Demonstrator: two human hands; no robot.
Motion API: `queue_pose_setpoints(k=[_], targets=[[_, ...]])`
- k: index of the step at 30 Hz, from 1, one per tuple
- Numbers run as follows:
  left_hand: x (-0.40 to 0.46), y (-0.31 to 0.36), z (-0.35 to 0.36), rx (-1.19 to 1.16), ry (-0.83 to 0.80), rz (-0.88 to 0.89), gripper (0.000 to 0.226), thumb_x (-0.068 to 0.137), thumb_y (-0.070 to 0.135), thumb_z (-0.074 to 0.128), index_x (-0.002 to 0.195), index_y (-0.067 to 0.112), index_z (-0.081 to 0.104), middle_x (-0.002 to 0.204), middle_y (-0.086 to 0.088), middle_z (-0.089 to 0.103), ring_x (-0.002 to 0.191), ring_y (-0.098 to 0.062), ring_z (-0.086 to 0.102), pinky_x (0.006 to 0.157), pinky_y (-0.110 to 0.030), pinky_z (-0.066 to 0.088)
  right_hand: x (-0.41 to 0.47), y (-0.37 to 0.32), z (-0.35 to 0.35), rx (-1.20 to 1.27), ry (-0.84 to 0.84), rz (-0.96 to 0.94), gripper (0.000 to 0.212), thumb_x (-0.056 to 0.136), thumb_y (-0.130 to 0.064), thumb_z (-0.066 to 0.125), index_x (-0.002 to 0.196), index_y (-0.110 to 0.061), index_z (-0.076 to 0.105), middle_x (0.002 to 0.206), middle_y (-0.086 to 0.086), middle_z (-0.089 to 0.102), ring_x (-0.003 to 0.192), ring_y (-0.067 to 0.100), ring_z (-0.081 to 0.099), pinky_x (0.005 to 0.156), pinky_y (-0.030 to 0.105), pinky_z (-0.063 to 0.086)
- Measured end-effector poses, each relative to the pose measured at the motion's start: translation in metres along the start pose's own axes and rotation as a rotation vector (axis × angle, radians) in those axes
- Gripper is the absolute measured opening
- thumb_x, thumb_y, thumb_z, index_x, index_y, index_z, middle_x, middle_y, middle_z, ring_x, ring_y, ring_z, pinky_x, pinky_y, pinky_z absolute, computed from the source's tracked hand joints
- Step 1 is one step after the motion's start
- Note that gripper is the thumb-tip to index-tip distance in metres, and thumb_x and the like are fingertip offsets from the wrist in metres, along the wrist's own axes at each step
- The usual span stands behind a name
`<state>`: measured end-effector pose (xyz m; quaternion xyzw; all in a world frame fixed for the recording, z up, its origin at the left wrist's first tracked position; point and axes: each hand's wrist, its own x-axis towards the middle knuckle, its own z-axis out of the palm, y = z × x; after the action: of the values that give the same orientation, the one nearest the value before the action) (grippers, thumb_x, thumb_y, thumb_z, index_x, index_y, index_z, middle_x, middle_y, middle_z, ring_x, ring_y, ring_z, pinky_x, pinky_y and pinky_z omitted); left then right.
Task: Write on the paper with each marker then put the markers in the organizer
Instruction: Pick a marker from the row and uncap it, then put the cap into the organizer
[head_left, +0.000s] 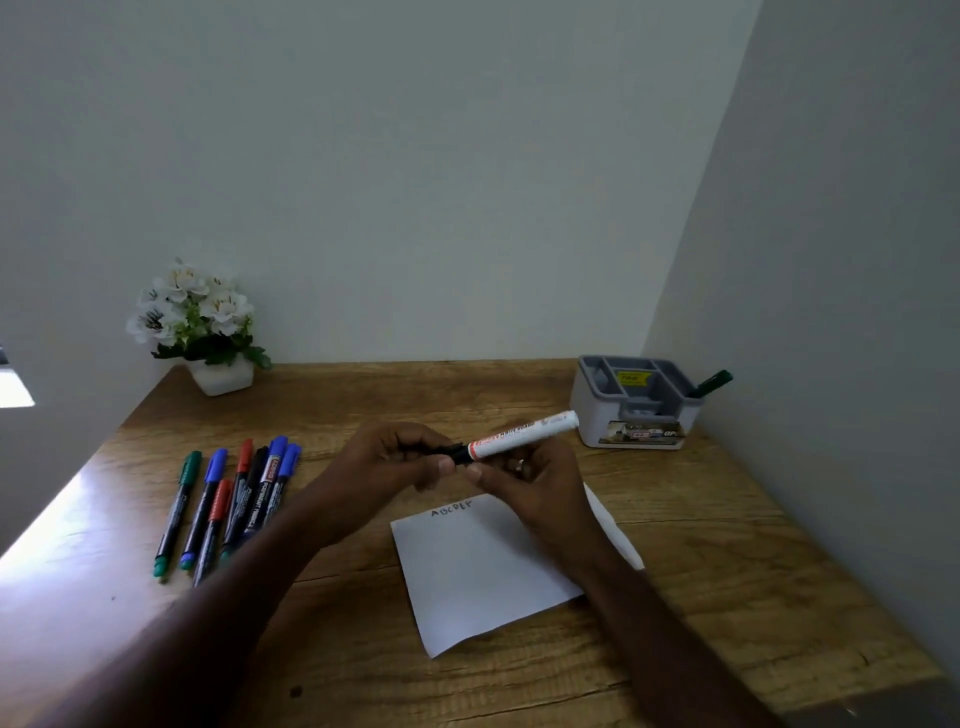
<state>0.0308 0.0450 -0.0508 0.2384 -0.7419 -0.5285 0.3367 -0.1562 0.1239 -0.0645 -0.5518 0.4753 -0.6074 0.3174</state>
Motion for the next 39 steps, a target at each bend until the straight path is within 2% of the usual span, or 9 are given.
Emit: queue_pose_setpoints(k=[5, 9, 14, 16, 20, 24, 31, 35, 39], targets=[[0.014, 0.010, 0.021, -0.089, 0.038, -0.033, 0.032, 0.077, 0.019, 0.074, 0.109, 0.017, 0.072, 0.081, -0.016, 0.071, 0.071, -0.023, 0.062, 0.067, -0.032, 0.053, 0.003, -0.010, -0.002, -0.056, 0.089, -0.073, 0.011, 0.092, -0.011, 0.066, 0.092, -0.021, 0.070, 0.086, -0.005, 0.073, 0.088, 0.012, 0.067, 0.078, 0.026, 0.054], [0.041, 0.021, 0.034, 0.194, 0.013, -0.080, 0.027, 0.086, 0.030, 0.071, 0.112, 0.023, 0.067, 0.085, -0.005, 0.075, 0.073, -0.013, 0.069, 0.069, -0.029, 0.052, 0.014, -0.033, -0.035, -0.091, 0.282, 0.021, 0.014, 0.099, -0.015, 0.052, 0.096, -0.013, 0.065, 0.089, 0.005, 0.071, 0.086, 0.018, 0.068, 0.072, 0.032, 0.054], [0.092, 0.039, 0.063, 0.476, -0.075, 0.043, 0.018, 0.090, 0.034, 0.065, 0.089, 0.018, 0.072, 0.080, 0.003, 0.074, 0.071, -0.009, 0.070, 0.067, -0.023, 0.054, 0.043, -0.054, -0.127, -0.793, 0.311, -0.114, 0.019, 0.098, -0.022, 0.053, 0.103, -0.013, 0.070, 0.090, 0.007, 0.068, 0.084, 0.022, 0.064, 0.073, 0.036, 0.051], [0.116, 0.042, 0.076, 0.520, -0.121, 0.083, 0.017, 0.090, 0.031, 0.067, 0.086, 0.015, 0.072, 0.078, 0.002, 0.073, 0.068, -0.009, 0.070, 0.067, -0.023, 0.057, 0.053, -0.064, -0.164, -1.027, 0.316, -0.081, 0.021, 0.096, -0.025, 0.058, 0.105, -0.012, 0.070, 0.093, 0.010, 0.067, 0.087, 0.027, 0.063, 0.075, 0.034, 0.049], [0.156, 0.042, 0.103, 0.522, -0.122, 0.143, 0.015, 0.089, 0.024, 0.070, 0.093, 0.010, 0.074, 0.082, -0.001, 0.074, 0.071, -0.009, 0.070, 0.067, -0.027, 0.059, 0.059, -0.085, -0.216, -1.177, 0.313, 0.038, 0.020, 0.091, -0.027, 0.065, 0.107, -0.016, 0.065, 0.095, 0.011, 0.070, 0.083, 0.029, 0.064, 0.069, 0.033, 0.050], [0.177, 0.043, 0.122, 0.534, -0.137, 0.138, 0.020, 0.088, 0.026, 0.070, 0.094, 0.007, 0.073, 0.083, -0.004, 0.074, 0.072, -0.016, 0.071, 0.063, -0.019, 0.055, 0.062, -0.096, -0.236, -1.355, 0.194, 0.089, 0.013, 0.091, -0.025, 0.065, 0.098, -0.015, 0.071, 0.100, 0.007, 0.069, 0.090, 0.025, 0.061, 0.070, 0.027, 0.040], [0.190, 0.039, 0.130, 0.556, -0.145, 0.157, 0.022, 0.089, 0.029, 0.069, 0.093, 0.008, 0.073, 0.081, -0.004, 0.073, 0.067, -0.022, 0.070, 0.064, -0.037, 0.060, 0.085, -0.085, -0.236, -1.389, 0.093, 0.144, 0.014, 0.088, -0.019, 0.066, 0.099, -0.013, 0.073, 0.106, 0.011, 0.070, 0.094, 0.025, 0.064, 0.072, 0.028, 0.047], [0.187, 0.040, 0.128, 0.547, -0.154, 0.147, 0.021, 0.089, 0.027, 0.068, 0.093, 0.007, 0.072, 0.083, -0.007, 0.072, 0.066, -0.020, 0.068, 0.059, -0.030, 0.057, 0.094, -0.073, -0.228, -1.354, 0.062, 0.155, 0.023, 0.089, -0.023, 0.070, 0.108, -0.010, 0.067, 0.114, 0.015, 0.064, 0.100, 0.028, 0.062, 0.082, 0.036, 0.053], [0.182, 0.043, 0.122, 0.562, -0.157, 0.142, 0.020, 0.090, 0.024, 0.067, 0.092, 0.005, 0.073, 0.083, -0.006, 0.072, 0.061, -0.005, 0.064, 0.056, -0.019, 0.051, 0.094, -0.074, -0.228, -1.265, 0.075, 0.164, 0.031, 0.095, -0.034, 0.060, 0.106, -0.007, 0.071, 0.107, 0.014, 0.071, 0.097, 0.026, 0.065, 0.080, 0.034, 0.052]])
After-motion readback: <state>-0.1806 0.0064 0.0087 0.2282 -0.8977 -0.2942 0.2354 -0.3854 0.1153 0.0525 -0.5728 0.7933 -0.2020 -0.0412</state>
